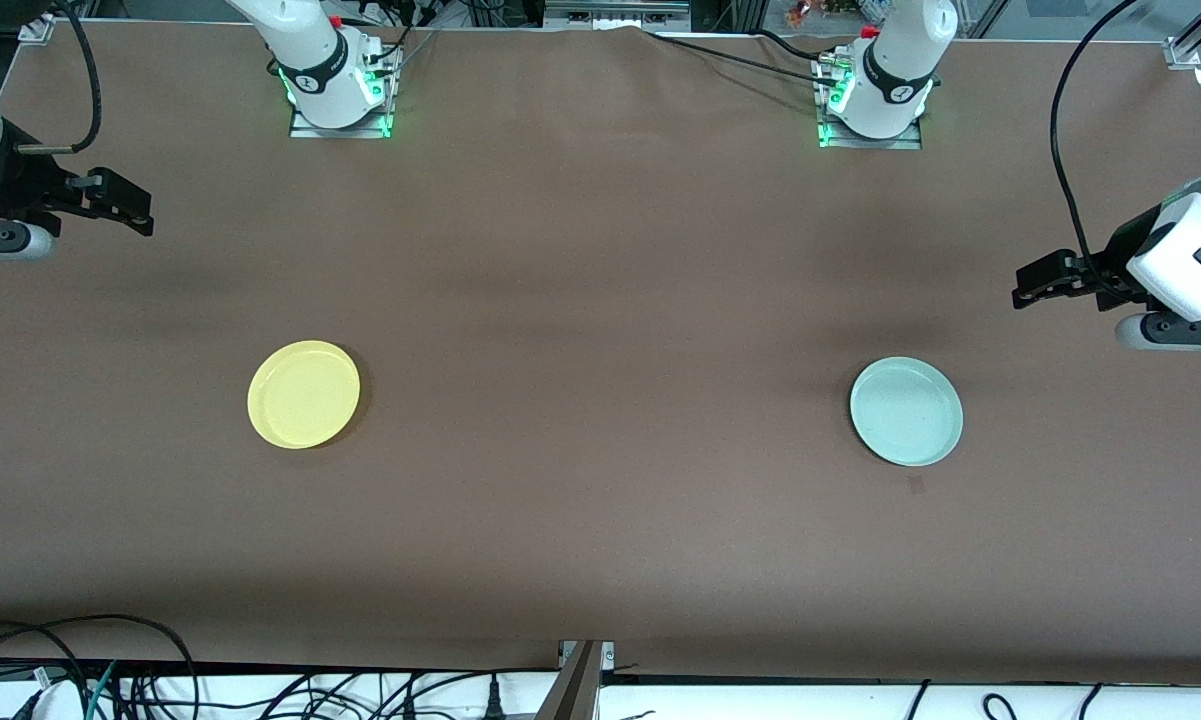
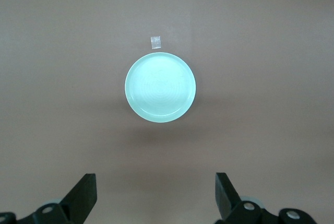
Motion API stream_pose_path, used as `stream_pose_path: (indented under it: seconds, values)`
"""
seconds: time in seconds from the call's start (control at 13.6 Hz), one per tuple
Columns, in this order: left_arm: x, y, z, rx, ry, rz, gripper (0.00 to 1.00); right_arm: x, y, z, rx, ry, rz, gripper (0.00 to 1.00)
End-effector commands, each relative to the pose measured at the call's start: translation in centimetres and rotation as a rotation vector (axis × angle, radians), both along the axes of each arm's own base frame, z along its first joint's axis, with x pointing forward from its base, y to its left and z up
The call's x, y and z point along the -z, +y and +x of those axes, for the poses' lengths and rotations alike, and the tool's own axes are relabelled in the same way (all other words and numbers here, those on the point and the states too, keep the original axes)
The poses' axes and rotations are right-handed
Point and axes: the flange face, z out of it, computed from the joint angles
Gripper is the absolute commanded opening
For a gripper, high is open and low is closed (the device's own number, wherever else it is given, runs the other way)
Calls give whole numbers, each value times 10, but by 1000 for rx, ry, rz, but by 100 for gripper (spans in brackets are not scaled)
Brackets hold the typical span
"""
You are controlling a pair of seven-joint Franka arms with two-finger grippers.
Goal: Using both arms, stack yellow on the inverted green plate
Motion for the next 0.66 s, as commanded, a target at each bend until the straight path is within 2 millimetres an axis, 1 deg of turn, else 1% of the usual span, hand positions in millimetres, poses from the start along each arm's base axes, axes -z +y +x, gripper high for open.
stream_pose_path:
  seconds: [0.0, 0.44, 0.59]
  values:
    - [-1, -2, -5, -9, -6, -11, 100, -5, 0, 0, 10, 3, 9, 100]
    - [-2, 0, -3, -13, -9, -11, 100, -4, -1, 0, 12, 4, 9, 100]
    - [3, 8, -2, -29, 2, -12, 100, -5, -1, 0, 12, 3, 9, 100]
